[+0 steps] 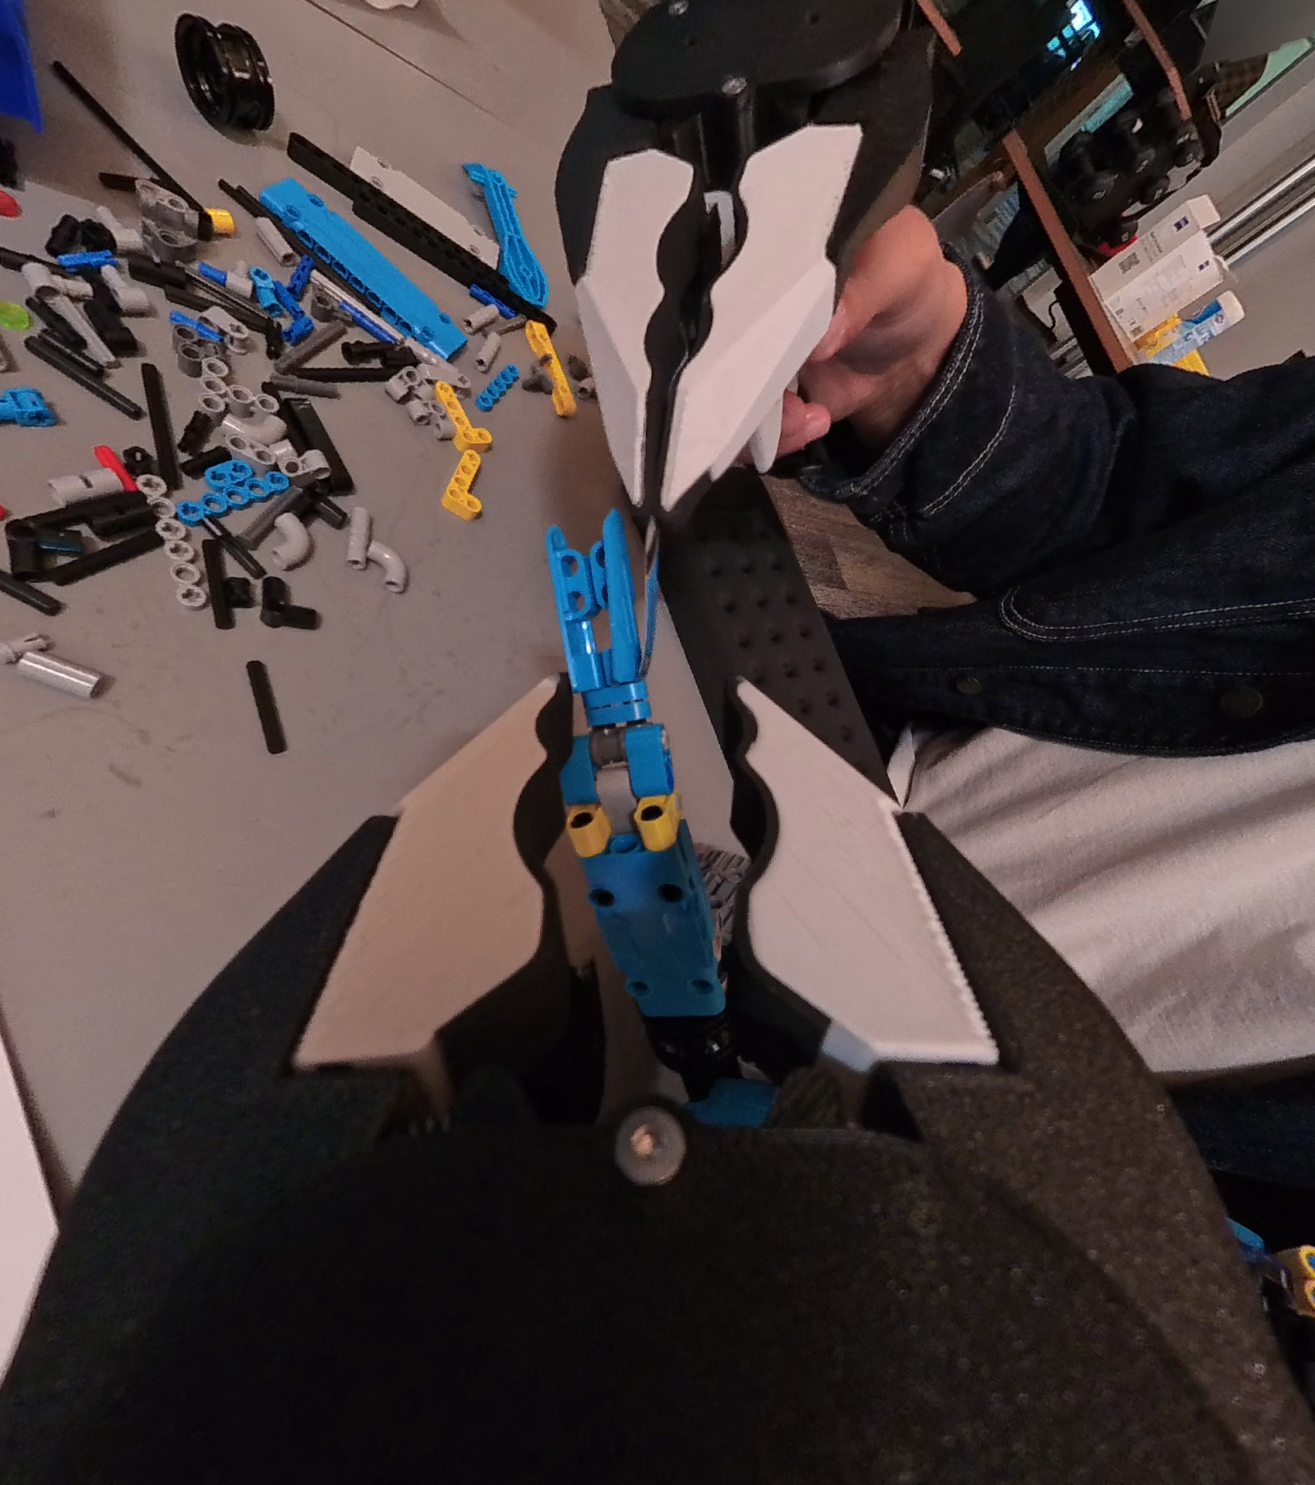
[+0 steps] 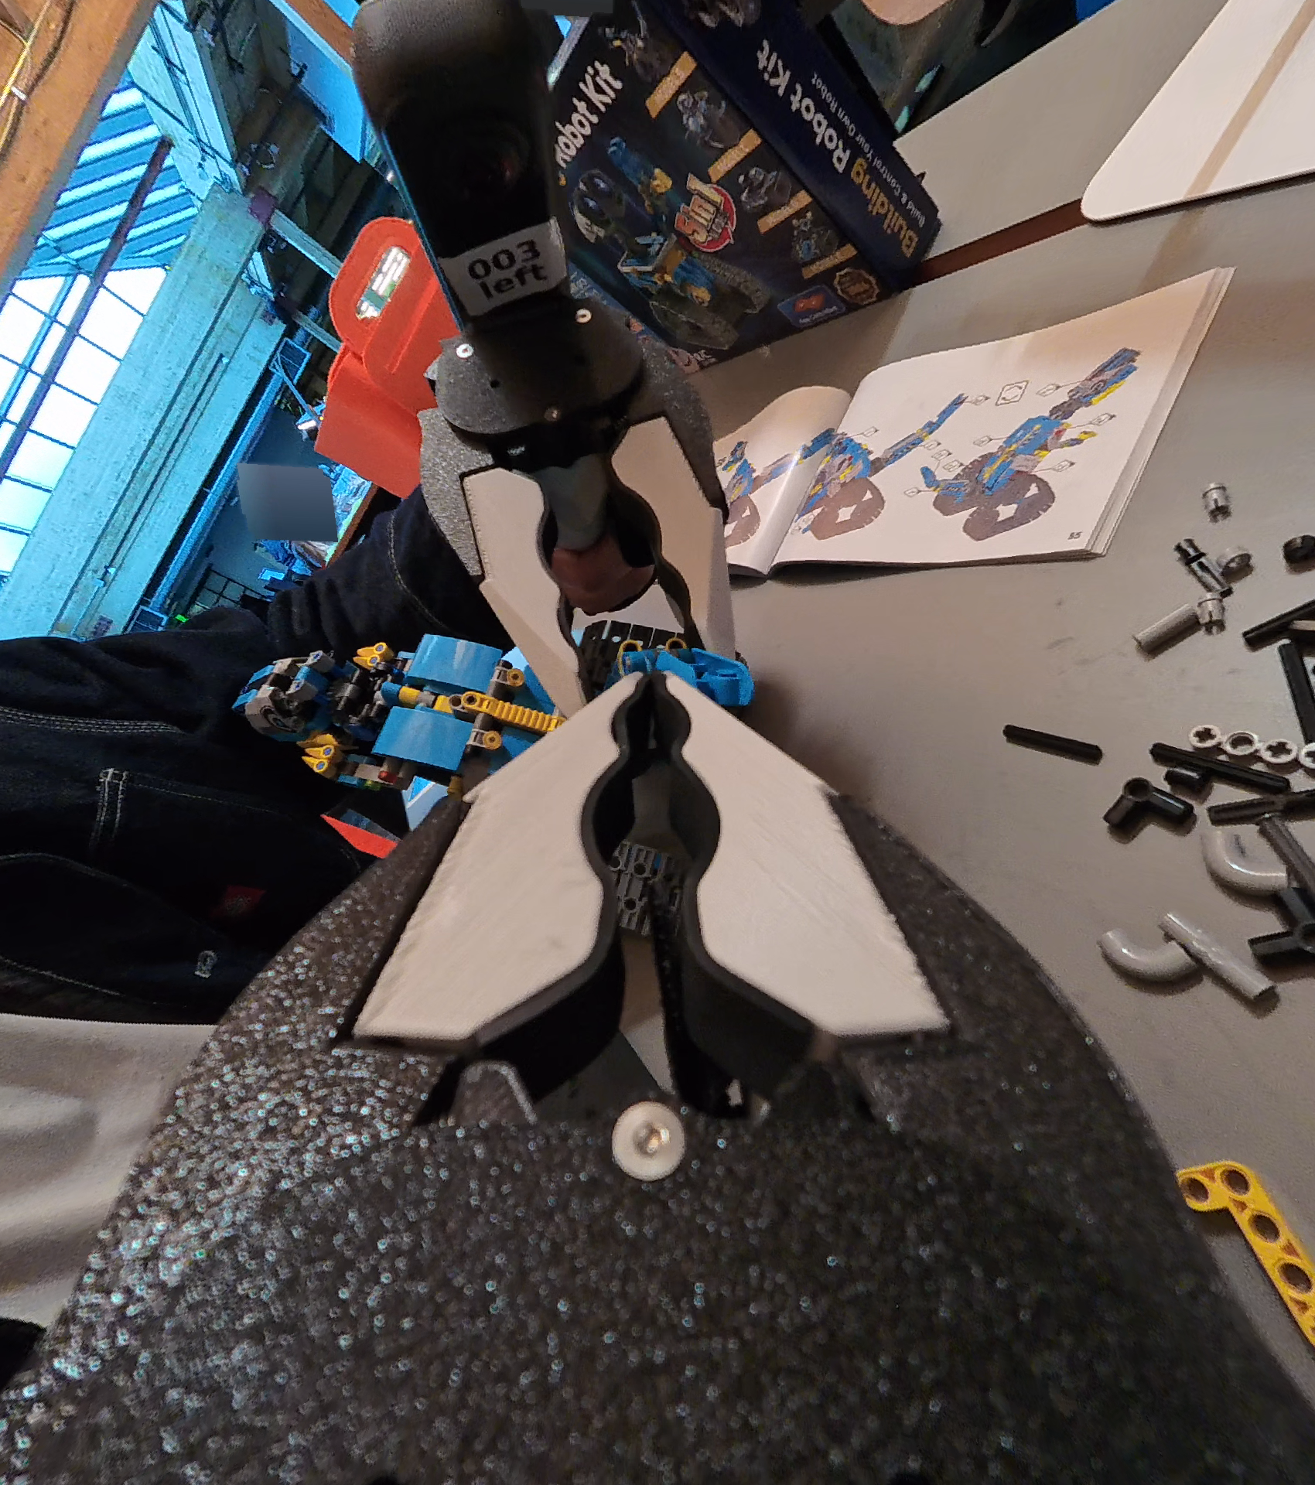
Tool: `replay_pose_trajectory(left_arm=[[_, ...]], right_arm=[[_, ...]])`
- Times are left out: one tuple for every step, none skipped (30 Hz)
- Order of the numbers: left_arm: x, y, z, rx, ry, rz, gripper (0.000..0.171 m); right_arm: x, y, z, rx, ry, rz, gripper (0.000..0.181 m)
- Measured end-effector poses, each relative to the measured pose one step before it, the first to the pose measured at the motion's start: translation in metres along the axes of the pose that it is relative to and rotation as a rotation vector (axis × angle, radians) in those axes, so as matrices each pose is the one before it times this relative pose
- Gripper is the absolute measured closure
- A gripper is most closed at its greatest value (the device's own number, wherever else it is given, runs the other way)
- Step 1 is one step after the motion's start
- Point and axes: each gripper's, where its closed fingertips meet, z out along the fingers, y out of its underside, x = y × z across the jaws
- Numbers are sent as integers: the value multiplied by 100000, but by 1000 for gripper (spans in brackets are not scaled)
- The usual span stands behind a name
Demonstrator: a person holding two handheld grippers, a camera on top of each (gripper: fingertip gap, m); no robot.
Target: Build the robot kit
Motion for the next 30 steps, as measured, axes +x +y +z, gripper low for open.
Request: replay_pose_trajectory(left_arm=[[9,0,-10,5,16,36,134],[-11,4,-2,-29,-68,14,134],[2,-2,-7,-3,34,-63,134],[3,-4,4,13,109,-61,134],[-19,5,10,-89,-49,-19,134],[15,7,15,-105,-31,68,134],[26,-13,19,-60,60,113,134],[13,1,17,-100,-99,145,134],[-11,15,18,-151,-214,162,134],[-3,-1,0,-31,-78,72,134],[-9,13,-9,-6,-51,-109,134],[-6,-5,-15,61,-31,-122,134],[-19,-5,-25,95,-69,-74,134],[-23,1,-20,103,-75,-101,134],[1,-5,-10,191,86,-221,134],[-1,-25,-13,253,138,-334,134],[-21,-24,-14,313,137,-433,135],[-60,-21,-21,258,-28,-537,135],[-43,-9,-22,230,79,-420,135],[1,-29,-30,325,325,-333,135],[20,-54,-33,407,321,-434,135],[20,-52,-35,389,358,-357,135],[28,-39,-35,303,233,-191,135],[-13,-60,-37,306,-54,-43,135],[-10,-38,-33,210,-43,-54,135],[5,-29,-25,90,109,-168,135],[2,-19,-14,84,107,-112,135],[-11,-5,-6,47,27,-80,135],[-23,-17,5,66,20,-204,136],[-26,-20,7,96,146,-339,137]], right_arm=[[71,1,-30,55,275,-28,181],[100,25,-29,-127,541,-164,181],[74,11,-21,-21,364,-144,181],[4,-14,-10,10,-27,98,181],[-34,-68,-6,333,-213,71,181],[-43,-21,15,2,-140,-59,181],[4,39,30,-350,198,-179,181],[50,19,46,-160,452,-219,181],[0,15,38,-29,67,17,181],[17,48,39,-259,4,327,181],[37,3,4,146,96,-7,181],[13,-12,-8,211,-75,138,181],[31,12,-16,134,48,164,181],[38,18,-2,-11,117,84,181],[4,-16,-7,245,59,-62,181],[21,2,3,84,127,2,181],[4,9,14,-24,86,-35,181],[22,0,9,17,150,-91,181],[29,6,-7,-16,138,35,181],[21,5,5,-41,94,63,181],[41,8,-1,-39,128,13,181],[26,9,-1,33,155,-25,181],[31,8,-2,15,104,40,181],[3,10,0,93,-98,81,181],[19,4,-4,64,-31,127,181],[45,8,-8,90,136,32,181],[12,4,3,138,-33,82,181],[-10,-2,1,133,-109,141,181],[10,2,-13,137,-16,55,181],[-9,13,-5,52,-24,61,181]])
